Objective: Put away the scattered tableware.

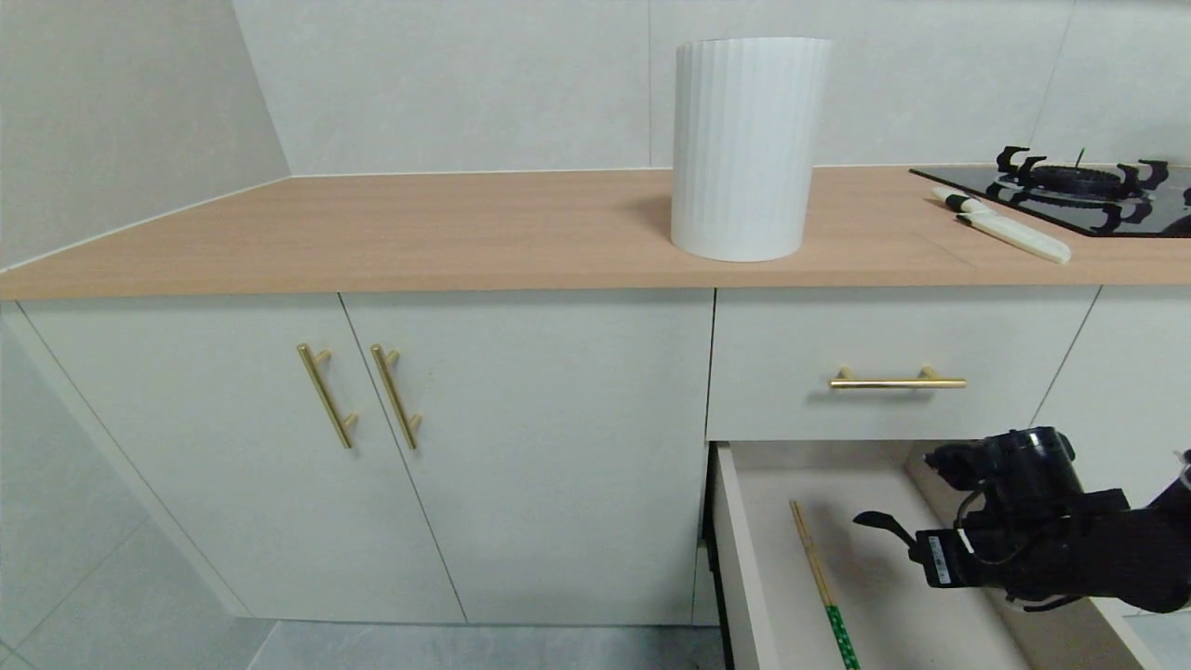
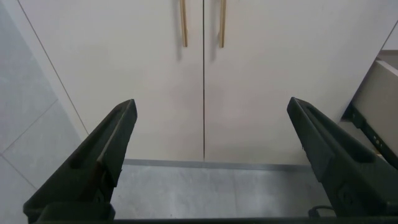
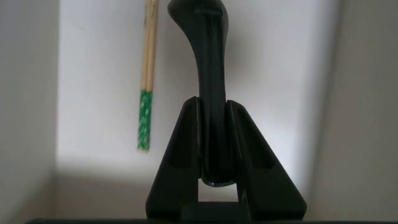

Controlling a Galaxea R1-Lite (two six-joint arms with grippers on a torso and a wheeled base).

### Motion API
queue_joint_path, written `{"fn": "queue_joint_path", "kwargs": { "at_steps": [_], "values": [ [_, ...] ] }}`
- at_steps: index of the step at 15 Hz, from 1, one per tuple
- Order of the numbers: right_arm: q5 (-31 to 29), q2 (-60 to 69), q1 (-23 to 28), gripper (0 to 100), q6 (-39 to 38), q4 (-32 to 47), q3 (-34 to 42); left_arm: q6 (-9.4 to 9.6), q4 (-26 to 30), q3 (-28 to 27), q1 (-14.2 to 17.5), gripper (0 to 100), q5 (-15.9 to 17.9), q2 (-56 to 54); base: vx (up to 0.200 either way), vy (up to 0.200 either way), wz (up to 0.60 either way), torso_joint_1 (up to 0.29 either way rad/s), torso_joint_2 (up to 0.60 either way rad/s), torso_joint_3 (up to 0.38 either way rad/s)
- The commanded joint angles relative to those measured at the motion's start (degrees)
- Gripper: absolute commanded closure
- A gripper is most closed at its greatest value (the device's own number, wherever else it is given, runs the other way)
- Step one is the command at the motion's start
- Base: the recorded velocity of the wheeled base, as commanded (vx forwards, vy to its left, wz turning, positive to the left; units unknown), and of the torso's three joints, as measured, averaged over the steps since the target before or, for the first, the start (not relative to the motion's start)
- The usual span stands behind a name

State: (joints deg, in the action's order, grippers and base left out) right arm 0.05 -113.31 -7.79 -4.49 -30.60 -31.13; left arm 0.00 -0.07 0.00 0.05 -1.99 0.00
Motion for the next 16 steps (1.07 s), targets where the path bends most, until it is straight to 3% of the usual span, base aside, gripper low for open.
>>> {"fn": "queue_joint_path", "kwargs": {
  "at_steps": [1,2,6,16],
  "values": [
    [-0.6,-6.1,-0.5,100,-0.2,-3.0,1.3,0.0,0.0,0.0,0.0,0,0.0,0.1,0.0,0.0,0.0,0.0,0.0,0.0],
    [-3.0,-10.4,-0.9,100,-0.7,-8.8,2.1,0.0,0.0,0.0,0.0,0,0.0,0.1,0.0,0.0,0.0,0.0,0.0,0.0],
    [-6.1,-18.0,-1.4,100,-4.0,-18.8,2.4,0.0,0.0,0.0,0.0,0,0.0,0.0,0.0,0.0,0.0,0.0,0.0,0.0],
    [-6.5,-21.2,-1.5,100,-4.1,-19.8,2.0,0.0,0.0,0.0,0.0,0,0.0,0.1,0.0,0.0,0.0,0.0,0.0,0.0]
  ]
}}
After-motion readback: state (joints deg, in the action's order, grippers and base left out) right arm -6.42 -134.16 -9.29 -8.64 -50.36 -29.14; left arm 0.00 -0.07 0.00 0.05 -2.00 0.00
